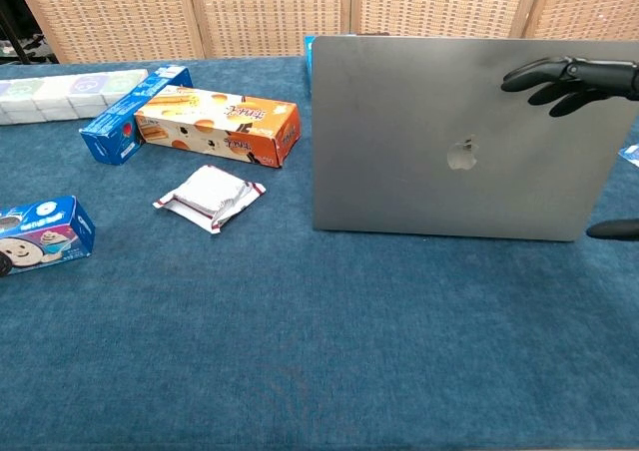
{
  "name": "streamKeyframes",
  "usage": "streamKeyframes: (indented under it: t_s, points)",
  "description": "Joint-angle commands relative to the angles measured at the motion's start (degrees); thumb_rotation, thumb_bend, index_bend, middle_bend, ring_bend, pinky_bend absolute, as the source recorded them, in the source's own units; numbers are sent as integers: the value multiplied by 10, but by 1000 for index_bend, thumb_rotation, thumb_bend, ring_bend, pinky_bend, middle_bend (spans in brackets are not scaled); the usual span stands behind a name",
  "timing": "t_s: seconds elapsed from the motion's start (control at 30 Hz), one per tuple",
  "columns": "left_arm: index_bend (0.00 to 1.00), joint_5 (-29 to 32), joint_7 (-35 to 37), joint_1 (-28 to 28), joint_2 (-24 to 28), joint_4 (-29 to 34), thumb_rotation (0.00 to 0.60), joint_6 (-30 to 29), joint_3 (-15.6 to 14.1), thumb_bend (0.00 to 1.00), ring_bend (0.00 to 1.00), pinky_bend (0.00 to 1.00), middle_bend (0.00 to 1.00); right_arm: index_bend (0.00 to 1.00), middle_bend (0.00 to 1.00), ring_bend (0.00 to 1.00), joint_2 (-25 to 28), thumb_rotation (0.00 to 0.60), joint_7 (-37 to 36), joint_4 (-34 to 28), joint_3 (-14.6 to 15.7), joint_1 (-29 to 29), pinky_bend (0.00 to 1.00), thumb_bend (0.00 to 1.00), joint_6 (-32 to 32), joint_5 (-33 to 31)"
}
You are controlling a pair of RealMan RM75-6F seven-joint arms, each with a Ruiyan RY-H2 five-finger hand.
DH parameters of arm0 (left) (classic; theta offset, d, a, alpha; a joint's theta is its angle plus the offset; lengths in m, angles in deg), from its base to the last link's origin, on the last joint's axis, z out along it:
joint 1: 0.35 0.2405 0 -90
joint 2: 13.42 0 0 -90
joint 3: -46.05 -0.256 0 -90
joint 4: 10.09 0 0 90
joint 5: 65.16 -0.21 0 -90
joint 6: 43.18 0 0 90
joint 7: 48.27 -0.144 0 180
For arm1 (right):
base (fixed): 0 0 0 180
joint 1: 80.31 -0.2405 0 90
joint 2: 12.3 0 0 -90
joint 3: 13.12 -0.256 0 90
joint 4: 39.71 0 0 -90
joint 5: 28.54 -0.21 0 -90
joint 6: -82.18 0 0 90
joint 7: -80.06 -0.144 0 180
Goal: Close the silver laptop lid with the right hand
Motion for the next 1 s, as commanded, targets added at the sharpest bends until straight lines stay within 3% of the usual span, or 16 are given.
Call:
streamKeyframes:
  t_s: [0.03, 1.0]
  points:
    - [249, -2, -1, 0, 0, 1, 600, -1, -1, 13, 153, 186, 103, 90, 46, 122, -6, 600, -2, 7, -5, -7, 147, 220, 6, -6]
    - [244, -7, -1, 5, 7, 8, 600, -8, -2, 13, 154, 186, 103, 100, 55, 123, -29, 600, -17, 44, -24, -45, 139, 220, 42, -53]
